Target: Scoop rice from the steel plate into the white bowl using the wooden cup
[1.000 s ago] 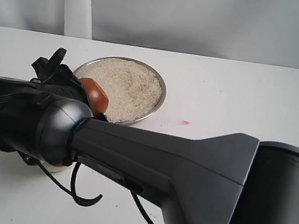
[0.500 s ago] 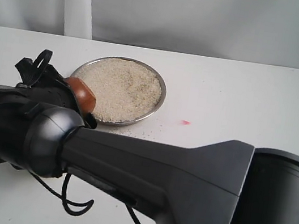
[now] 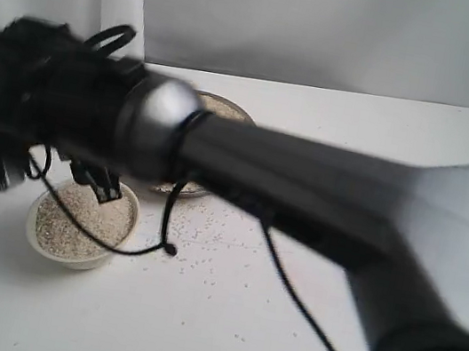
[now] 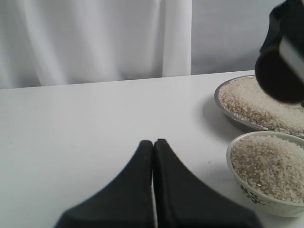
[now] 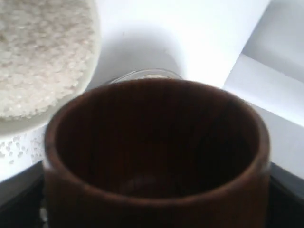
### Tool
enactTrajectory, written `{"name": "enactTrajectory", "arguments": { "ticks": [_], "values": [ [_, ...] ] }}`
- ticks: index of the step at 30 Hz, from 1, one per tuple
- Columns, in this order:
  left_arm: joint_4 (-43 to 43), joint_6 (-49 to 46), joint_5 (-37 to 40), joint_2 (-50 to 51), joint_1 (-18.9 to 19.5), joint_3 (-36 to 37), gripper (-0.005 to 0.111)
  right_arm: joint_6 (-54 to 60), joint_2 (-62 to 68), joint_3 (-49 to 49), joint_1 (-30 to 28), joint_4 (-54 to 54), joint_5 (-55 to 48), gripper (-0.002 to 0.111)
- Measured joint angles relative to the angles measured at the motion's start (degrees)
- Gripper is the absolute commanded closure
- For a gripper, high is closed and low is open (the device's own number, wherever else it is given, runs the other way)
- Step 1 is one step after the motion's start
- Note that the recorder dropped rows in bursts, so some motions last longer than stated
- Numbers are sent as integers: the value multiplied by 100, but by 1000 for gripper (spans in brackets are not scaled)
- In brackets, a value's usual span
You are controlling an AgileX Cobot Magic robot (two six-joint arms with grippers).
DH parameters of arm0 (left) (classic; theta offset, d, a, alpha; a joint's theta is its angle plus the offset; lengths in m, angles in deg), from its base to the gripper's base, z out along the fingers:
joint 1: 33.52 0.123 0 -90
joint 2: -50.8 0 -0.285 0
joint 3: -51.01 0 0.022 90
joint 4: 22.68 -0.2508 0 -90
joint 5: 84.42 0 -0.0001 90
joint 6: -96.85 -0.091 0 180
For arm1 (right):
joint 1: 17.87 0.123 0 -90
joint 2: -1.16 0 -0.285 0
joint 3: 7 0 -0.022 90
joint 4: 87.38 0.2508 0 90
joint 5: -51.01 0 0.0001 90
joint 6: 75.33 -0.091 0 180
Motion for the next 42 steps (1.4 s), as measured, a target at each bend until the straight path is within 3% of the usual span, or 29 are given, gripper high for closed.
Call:
{"name": "enactTrajectory", "arguments": {
  "ticks": [12, 18, 22, 36, 42],
  "values": [
    [0, 0, 0, 0, 0, 0, 107, 237, -1190, 0, -1605, 3175, 371, 108],
    [0, 0, 0, 0, 0, 0, 107, 335, -1307, 0, -2278, 3572, 149, 108],
    [0, 0, 0, 0, 0, 0, 107, 284, -1270, 0, -2509, 3241, -60, 108],
    [0, 0, 0, 0, 0, 0, 107, -25, -160, 0, -2535, 374, -29, 108],
    [0, 0, 0, 0, 0, 0, 107, -25, 274, -27, -2535, -109, 99, 108]
  ]
}}
